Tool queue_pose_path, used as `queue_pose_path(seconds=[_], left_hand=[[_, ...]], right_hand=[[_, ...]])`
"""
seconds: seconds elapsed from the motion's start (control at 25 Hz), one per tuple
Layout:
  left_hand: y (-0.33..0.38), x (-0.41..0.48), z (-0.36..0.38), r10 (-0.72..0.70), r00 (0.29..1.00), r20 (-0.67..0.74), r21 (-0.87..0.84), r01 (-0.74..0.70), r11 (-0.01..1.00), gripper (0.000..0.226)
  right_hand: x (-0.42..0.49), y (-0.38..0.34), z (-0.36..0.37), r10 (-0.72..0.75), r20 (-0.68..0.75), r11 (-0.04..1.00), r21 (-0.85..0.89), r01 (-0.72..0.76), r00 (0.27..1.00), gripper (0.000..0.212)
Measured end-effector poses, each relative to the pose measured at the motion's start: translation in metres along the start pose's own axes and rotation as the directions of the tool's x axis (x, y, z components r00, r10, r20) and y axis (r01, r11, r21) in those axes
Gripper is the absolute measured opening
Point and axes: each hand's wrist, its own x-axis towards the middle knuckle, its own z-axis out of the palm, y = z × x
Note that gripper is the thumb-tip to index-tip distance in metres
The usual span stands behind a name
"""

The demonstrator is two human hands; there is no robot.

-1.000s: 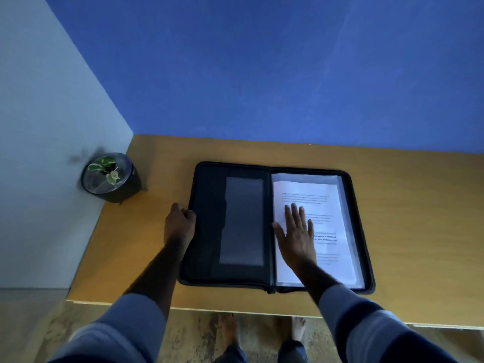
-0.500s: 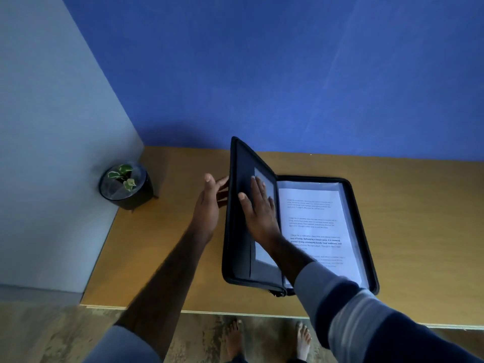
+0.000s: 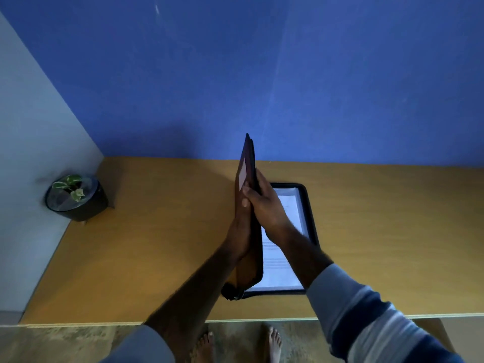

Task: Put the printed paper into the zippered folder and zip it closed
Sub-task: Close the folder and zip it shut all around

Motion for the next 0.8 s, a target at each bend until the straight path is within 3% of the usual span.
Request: queue_pose_path(seconds=[0.16,0.36,0.48,0.8], left_hand=[[-0.053,0.001,0.016,-0.075,0.997,-0.017,0.351,0.076,0.933,0.061],[-0.106,0.004,0.017,-0.180,0.976,-0.126,0.736,0.213,0.642,0.072],[-0.116,0.004,0.018,-0.216,0.966,-0.146,0.825,0.239,0.512,0.083],[-0.127,0.001,0.030,-0.215,0.960,-0.176,0.895,0.248,0.371,0.096]], right_hand=[[0.000,0.013,-0.064,-0.006,-0.028,0.998,-0.068,0.004,1.000,0.051],[0.001,0.049,-0.130,0.065,-0.062,0.993,-0.098,-0.071,0.996,0.048],[0.005,0.082,-0.160,0.158,-0.084,0.984,-0.072,-0.164,0.984,0.049],[0.002,0.162,-0.188,0.317,-0.175,0.943,-0.050,-0.330,0.932,0.036]])
